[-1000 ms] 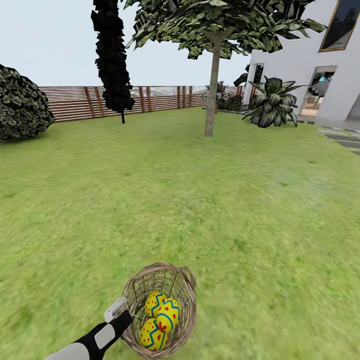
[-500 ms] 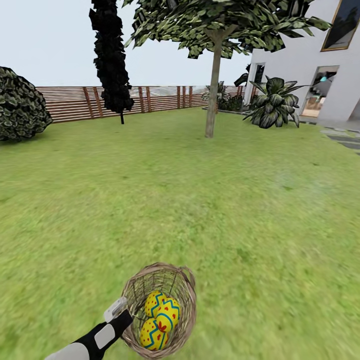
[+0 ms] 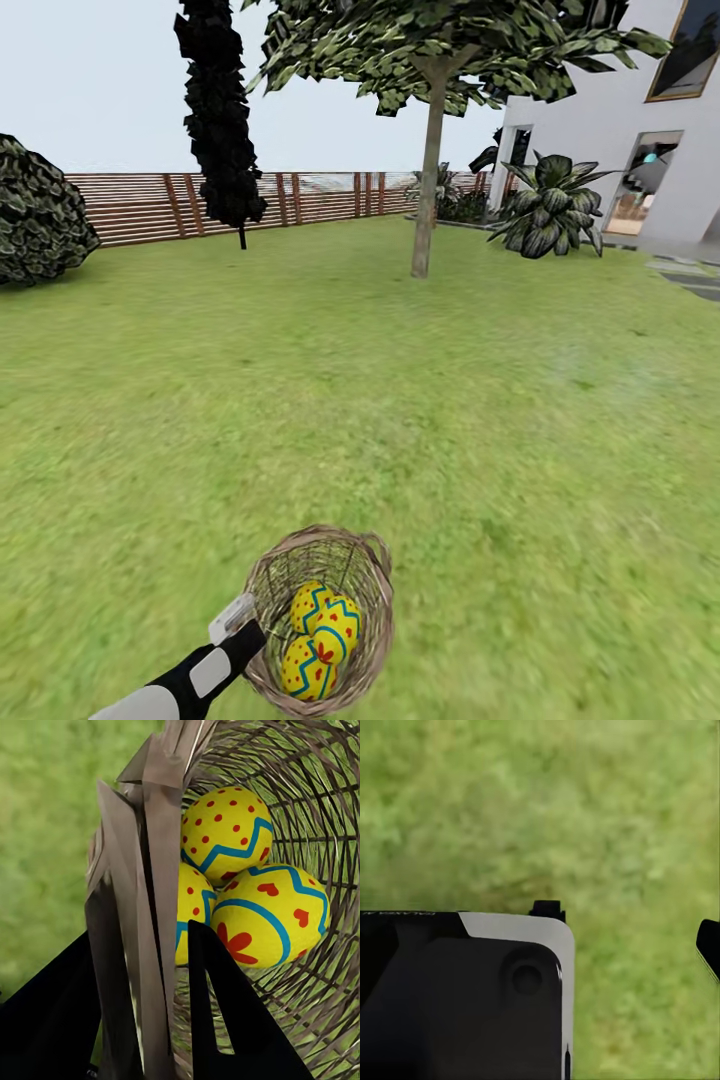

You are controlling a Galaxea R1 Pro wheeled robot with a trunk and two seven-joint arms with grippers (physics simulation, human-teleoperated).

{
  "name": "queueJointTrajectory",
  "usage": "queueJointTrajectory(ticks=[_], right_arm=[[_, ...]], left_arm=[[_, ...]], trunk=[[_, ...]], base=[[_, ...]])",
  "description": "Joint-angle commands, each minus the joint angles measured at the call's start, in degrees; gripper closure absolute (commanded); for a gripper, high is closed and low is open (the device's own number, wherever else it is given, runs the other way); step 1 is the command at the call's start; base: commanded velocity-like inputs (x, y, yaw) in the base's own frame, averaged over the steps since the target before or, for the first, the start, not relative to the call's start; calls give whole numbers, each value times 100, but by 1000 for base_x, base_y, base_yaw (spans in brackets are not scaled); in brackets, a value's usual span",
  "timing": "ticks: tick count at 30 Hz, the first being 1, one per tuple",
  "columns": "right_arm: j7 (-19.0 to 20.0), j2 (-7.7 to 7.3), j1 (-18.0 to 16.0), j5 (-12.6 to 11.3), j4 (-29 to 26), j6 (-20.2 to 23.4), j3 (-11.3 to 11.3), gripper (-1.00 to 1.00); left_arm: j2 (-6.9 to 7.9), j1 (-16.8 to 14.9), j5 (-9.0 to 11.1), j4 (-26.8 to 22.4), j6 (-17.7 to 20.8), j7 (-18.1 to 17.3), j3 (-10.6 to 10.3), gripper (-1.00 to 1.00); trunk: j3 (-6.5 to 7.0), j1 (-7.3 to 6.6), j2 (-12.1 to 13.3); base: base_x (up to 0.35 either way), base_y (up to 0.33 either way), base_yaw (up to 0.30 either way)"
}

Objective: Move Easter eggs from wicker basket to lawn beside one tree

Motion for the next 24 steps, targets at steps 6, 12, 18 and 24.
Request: queueJointTrajectory(ticks=[6,12,18,24], right_arm=[[6,-5,-10,43,20,-40,-48,-100],[6,-5,-10,43,22,-42,-48,-100],[6,-5,-10,43,24,-41,-48,-100],[6,-5,-10,43,21,-39,-48,-100]], left_arm=[[8,-3,69,-9,15,-17,8,100],[9,-3,69,-8,15,-17,8,100],[0,-3,66,-4,15,-17,8,100],[0,-3,66,-9,15,-17,8,100]], trunk=[[-10,6,-11],[-10,6,-11],[-10,6,-11],[-10,6,-11]], base=[[341,0,0],[341,0,0],[341,0,0],[341,0,0]])
